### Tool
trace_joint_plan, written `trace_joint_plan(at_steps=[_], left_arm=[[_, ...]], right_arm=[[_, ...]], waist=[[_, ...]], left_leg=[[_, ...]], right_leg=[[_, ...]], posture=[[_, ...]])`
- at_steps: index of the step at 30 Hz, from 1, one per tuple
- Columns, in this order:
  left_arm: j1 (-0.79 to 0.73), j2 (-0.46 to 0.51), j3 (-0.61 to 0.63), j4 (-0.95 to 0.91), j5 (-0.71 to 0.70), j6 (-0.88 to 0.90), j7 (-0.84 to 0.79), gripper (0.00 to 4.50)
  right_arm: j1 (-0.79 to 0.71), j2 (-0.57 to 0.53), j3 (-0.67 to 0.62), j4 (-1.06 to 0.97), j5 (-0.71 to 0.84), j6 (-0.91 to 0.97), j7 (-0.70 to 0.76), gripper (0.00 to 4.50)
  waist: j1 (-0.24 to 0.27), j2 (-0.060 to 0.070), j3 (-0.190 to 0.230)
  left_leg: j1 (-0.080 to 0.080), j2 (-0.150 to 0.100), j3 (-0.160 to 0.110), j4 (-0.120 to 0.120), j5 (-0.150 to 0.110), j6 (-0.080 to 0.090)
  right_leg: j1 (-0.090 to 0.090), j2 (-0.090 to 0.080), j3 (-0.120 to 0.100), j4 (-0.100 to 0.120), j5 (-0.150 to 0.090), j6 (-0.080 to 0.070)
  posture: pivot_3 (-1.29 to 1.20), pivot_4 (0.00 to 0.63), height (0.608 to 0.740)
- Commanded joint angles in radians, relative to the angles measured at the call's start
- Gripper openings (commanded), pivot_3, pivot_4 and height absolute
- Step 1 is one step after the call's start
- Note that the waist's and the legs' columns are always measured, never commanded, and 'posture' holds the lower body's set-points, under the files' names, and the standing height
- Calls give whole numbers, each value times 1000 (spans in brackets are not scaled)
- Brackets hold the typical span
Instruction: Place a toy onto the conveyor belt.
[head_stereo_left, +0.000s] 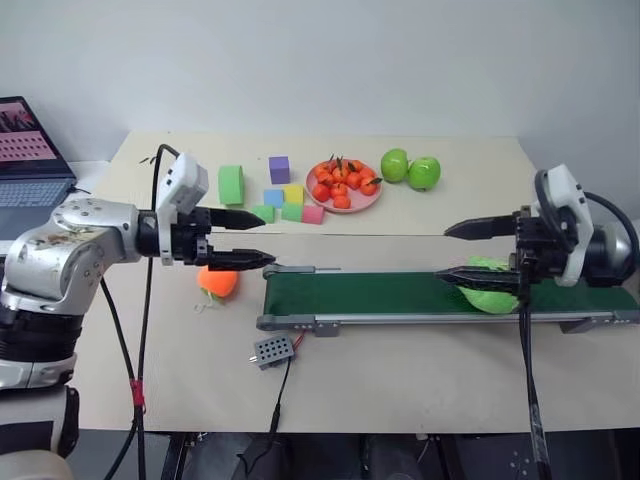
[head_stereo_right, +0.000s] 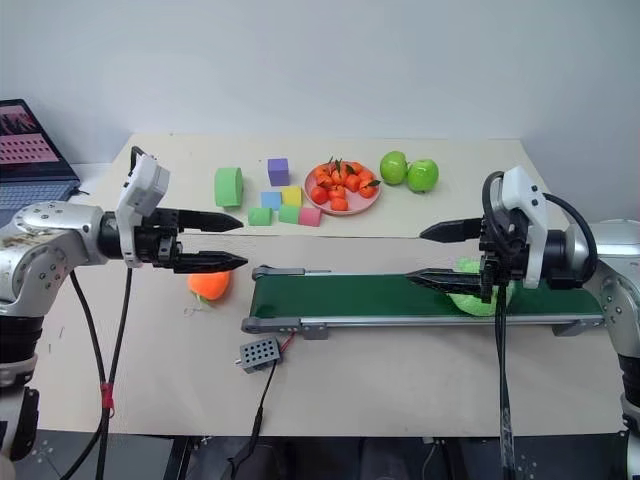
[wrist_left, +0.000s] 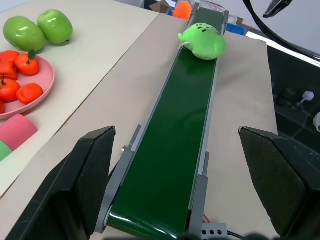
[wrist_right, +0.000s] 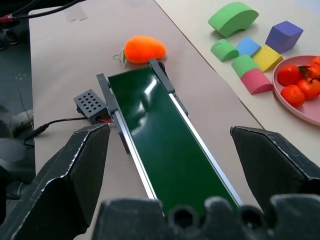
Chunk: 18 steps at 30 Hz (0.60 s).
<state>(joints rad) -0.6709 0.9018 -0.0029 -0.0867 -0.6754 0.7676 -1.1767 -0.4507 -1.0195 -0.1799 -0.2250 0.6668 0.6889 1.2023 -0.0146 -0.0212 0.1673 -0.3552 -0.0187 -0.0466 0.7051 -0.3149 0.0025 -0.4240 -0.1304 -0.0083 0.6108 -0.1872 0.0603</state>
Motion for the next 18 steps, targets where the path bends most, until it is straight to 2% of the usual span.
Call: trace_joint_plan(at_steps=[1,18], left_arm=[[-35,-7,49,-31,-23,11,16,4222],[-68,-41,68,5,-13,8,30,4222]], right_arm=[[-24,1,-26,-2,-3,-35,-5,4500],[-26,4,-28,15,-15,-57,-3,4500]], waist=[[-1,0,0],[0,0,0]], left_leg=[[0,0,0,0,0,0],[0,0,0,0,0,0]], right_leg=[[0,0,0,0,0,0],[0,0,0,0,0,0]], posture=[[0,150,738],[0,150,738]])
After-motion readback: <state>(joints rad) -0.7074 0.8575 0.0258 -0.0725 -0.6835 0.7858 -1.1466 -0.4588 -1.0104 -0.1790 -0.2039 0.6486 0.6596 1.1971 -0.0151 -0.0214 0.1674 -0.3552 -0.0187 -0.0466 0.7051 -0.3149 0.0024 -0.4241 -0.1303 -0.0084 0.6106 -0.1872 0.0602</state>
